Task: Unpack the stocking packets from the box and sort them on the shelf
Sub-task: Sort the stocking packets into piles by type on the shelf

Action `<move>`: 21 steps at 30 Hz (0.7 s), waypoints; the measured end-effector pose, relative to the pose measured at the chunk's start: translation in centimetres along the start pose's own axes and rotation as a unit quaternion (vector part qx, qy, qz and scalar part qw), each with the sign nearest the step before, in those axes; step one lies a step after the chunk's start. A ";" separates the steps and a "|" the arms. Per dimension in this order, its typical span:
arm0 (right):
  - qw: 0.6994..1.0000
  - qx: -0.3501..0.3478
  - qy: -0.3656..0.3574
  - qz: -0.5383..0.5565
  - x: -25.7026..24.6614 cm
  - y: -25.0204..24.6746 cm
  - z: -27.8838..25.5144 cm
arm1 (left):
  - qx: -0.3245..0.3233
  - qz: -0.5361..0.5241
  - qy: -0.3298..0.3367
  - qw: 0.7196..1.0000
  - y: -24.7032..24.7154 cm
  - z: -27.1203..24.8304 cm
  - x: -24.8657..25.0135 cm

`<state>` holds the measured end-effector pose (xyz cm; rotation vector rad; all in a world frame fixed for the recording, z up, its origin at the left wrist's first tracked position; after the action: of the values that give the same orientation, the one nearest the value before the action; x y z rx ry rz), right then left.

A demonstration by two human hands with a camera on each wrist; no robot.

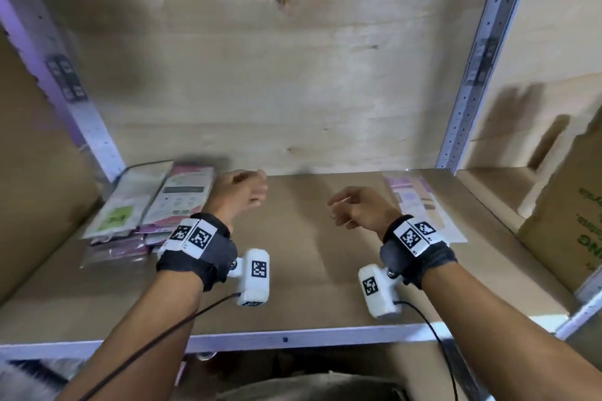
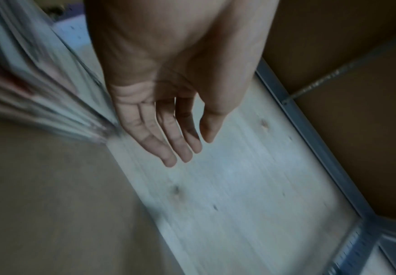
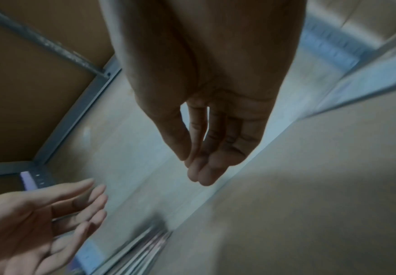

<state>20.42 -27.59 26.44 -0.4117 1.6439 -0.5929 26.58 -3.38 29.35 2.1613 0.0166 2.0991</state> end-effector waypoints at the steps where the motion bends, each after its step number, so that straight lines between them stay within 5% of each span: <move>1: 1.000 -0.022 -0.009 0.002 -1.5 1.8 0.7 | 0.027 -0.008 0.009 1.000 -1.8 0.2 0.5; 10: 0.990 -0.124 0.027 0.055 -12.2 15.7 7.5 | 0.205 -0.054 0.039 0.976 -15.3 1.4 2.3; 14: 0.985 -0.158 0.063 0.021 -14.3 20.5 9.4 | 0.223 -0.058 0.045 0.972 -17.6 1.2 2.7; 17: 0.986 -0.150 0.013 -0.072 -14.5 22.5 10.1 | 0.219 -0.042 0.035 0.974 -18.3 0.9 2.4; 21: 0.989 -0.146 -0.008 -0.030 -13.4 22.2 9.1 | 0.208 -0.037 0.029 0.977 -18.4 0.7 2.2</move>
<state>32.95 -3.30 23.18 -0.6803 1.7124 -0.3908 28.88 15.01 29.69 2.2625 0.5838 2.2777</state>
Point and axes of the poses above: each hand's wrist, its own z-axis towards the middle knuckle, its own y-axis out of the palm, x = y × z, the point moved 5 cm from there along z, towards the middle knuckle, and after that the axes turned 12 degrees about -z, right-handed, at the moved point
